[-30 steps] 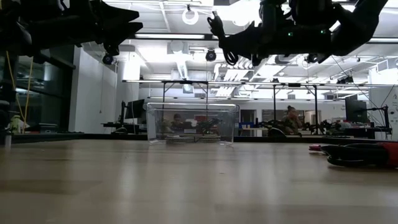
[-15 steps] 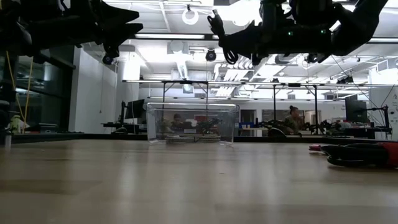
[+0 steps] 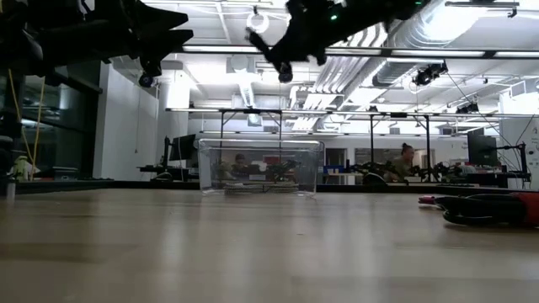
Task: Pick and place USB-C Cables
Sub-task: Put the top black charger cable into the transparent bin
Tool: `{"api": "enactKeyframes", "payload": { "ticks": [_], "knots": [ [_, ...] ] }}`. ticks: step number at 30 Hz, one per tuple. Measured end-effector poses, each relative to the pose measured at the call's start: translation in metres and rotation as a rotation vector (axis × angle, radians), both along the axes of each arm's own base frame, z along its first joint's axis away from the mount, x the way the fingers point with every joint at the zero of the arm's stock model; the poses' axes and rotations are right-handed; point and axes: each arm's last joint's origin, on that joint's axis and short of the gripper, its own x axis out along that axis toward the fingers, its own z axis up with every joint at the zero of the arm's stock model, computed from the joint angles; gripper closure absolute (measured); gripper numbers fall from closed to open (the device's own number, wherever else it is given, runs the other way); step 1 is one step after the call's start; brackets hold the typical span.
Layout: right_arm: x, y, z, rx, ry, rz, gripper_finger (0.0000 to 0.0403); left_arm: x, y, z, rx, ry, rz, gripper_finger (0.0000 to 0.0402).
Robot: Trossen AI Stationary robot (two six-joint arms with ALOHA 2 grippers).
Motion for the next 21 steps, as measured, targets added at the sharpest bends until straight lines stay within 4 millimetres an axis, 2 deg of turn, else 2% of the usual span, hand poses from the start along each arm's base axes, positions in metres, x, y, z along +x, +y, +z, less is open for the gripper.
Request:
{"api": "enactKeyframes", "payload": {
  "ticks": [4,11,16,21],
  "knots": [
    [0.024,-0.026,-0.006,0.088,0.112,-0.076,0.0391,0.0,0.0,0.0,0.0,-0.001,0.001,0.0236],
    [0.063,-0.052,-0.046,0.219,0.378,-0.099,0.0391,0.0,0.0,0.0,0.0,-0.001,0.001,0.0236],
    [0.08,-0.067,-0.073,0.262,0.471,-0.132,0.0391,0.0,0.0,0.0,0.0,-0.001,0.001,0.0236],
    [0.085,-0.077,-0.09,0.322,0.482,-0.145,0.0391,0.0,0.0,0.0,0.0,-0.001,0.001,0.0236]
  ]
}}
